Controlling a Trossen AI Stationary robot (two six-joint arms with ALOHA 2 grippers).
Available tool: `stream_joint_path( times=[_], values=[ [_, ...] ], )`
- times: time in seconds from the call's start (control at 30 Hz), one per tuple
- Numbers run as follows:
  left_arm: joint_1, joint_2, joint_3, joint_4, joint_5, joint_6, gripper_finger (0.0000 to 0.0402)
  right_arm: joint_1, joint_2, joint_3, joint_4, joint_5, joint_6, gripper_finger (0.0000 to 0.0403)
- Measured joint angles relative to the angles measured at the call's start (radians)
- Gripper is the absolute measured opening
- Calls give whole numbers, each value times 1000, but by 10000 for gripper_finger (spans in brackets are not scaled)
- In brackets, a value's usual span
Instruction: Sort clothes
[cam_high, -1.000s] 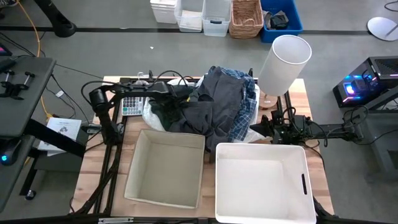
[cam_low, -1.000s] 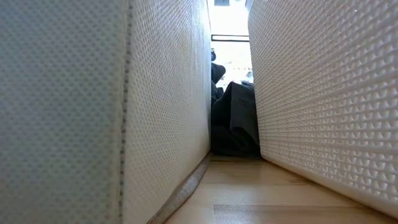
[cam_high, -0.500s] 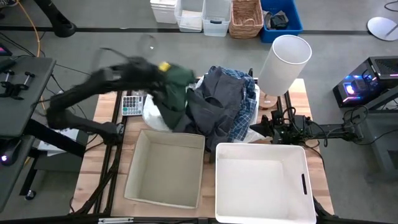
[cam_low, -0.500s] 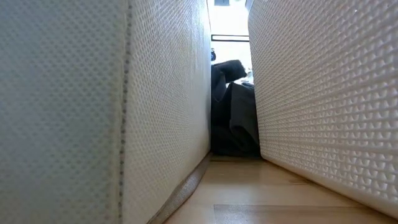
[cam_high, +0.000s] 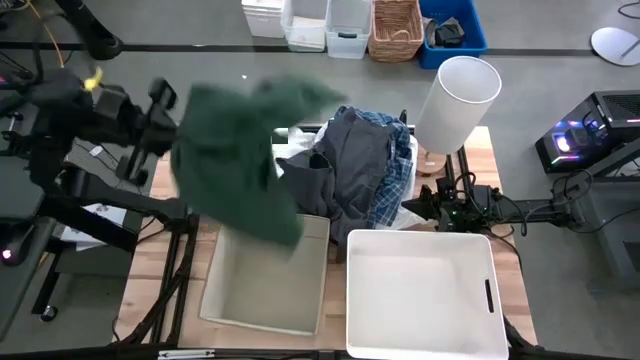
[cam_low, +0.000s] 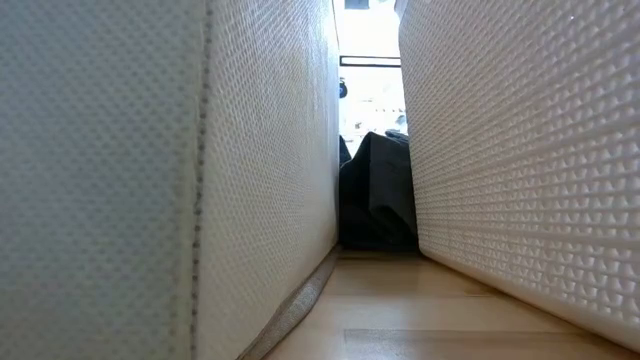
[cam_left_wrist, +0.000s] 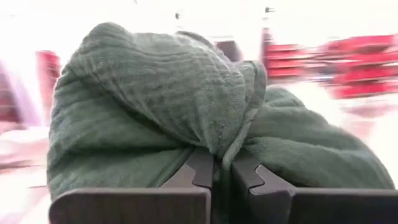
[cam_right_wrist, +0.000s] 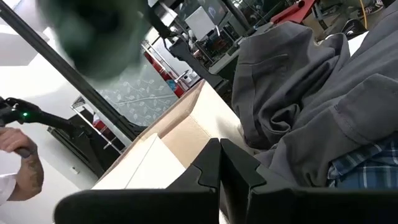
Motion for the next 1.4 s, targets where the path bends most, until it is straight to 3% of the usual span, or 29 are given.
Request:
stream_joint_path(
  times=[0.07,0.2,0.43,0.57,0.73,0.9,1.03,1.13,1.23,1.33,1.4],
  values=[
    [-44,1,-14,-16,55,-63,1,0,0,0,0,0,0,0],
    [-119,-1,-94,-102,22,-148,0,0,0,0,0,0,0,0],
    [-252,-22,-394,-7,-1,-361,0,0,0,0,0,0,0,0],
    [-312,-55,-567,227,-26,-419,0,0,0,0,-1,0,0,0],
    [-305,-36,-756,629,7,-422,0,0,0,0,-3,0,0,0],
    [-211,38,-823,1128,114,-471,0,0,0,0,-9,0,0,0],
    [-189,105,-825,1342,244,-635,0,0,0,0,-24,0,0,0],
    [-224,91,-824,1248,262,-700,0,0,0,0,-34,0,0,0],
    [-284,58,-826,1053,199,-695,0,0,0,0,-39,0,0,0],
    [-361,-1,-826,840,60,-690,0,0,0,0,-40,0,0,0],
    [-416,-43,-823,664,-86,-689,0,0,0,0,-42,0,0,0]
  ],
)
